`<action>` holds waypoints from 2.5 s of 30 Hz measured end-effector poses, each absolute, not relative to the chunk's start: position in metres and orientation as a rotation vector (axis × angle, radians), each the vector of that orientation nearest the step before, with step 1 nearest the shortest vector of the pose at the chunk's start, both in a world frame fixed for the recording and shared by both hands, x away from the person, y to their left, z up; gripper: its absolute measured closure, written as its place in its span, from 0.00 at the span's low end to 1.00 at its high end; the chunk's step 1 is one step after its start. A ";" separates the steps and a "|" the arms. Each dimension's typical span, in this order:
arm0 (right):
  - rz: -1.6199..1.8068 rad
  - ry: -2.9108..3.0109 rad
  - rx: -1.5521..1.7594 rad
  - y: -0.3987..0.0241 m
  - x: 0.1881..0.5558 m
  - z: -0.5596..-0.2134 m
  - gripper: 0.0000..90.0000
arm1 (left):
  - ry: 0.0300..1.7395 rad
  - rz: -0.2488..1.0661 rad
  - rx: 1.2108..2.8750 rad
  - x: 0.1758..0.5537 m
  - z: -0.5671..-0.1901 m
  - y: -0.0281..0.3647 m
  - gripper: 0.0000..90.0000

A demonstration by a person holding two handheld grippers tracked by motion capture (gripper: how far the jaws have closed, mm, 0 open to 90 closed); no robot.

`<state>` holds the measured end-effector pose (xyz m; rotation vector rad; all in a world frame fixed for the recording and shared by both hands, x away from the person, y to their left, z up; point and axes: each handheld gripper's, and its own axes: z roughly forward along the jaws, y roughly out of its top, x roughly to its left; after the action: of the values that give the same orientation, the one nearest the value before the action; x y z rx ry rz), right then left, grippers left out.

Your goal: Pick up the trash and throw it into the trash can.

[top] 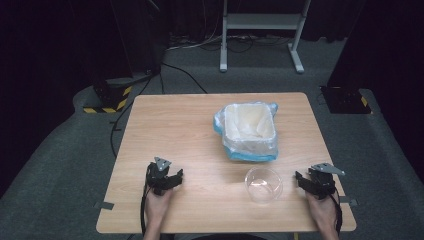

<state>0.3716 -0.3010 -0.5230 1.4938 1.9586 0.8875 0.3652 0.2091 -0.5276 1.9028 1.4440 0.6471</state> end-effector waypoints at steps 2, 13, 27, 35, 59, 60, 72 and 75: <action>0.887 1.959 1.493 -0.301 0.372 -0.523 0.49 | 1.444 0.647 1.903 0.365 -0.528 0.209 0.33; 0.887 1.959 1.493 -0.301 0.372 -0.523 0.49 | 1.443 0.646 1.907 0.365 -0.527 0.209 0.33; 0.886 1.985 1.482 -0.301 0.372 -0.523 0.39 | 1.443 0.646 1.907 0.365 -0.527 0.209 0.33; 0.907 1.979 1.491 -0.305 0.371 -0.522 0.45 | 1.443 0.646 1.906 0.365 -0.527 0.209 0.33; 1.035 1.981 1.437 -0.302 0.352 -0.498 0.51 | 1.443 0.647 1.907 0.365 -0.527 0.209 0.33; 1.035 1.981 1.437 -0.302 0.352 -0.498 0.51 | 1.443 0.647 1.907 0.365 -0.527 0.209 0.33; 1.138 1.956 1.381 -0.295 0.339 -0.482 0.49 | 1.443 0.647 1.907 0.365 -0.527 0.209 0.33; 1.157 1.969 1.374 -0.292 0.338 -0.479 0.49 | 1.443 0.647 1.907 0.365 -0.527 0.209 0.33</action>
<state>0.3380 -0.2924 -0.4795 1.3739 1.9694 1.1570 0.3653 0.2094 -0.5274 1.9071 1.4430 0.6471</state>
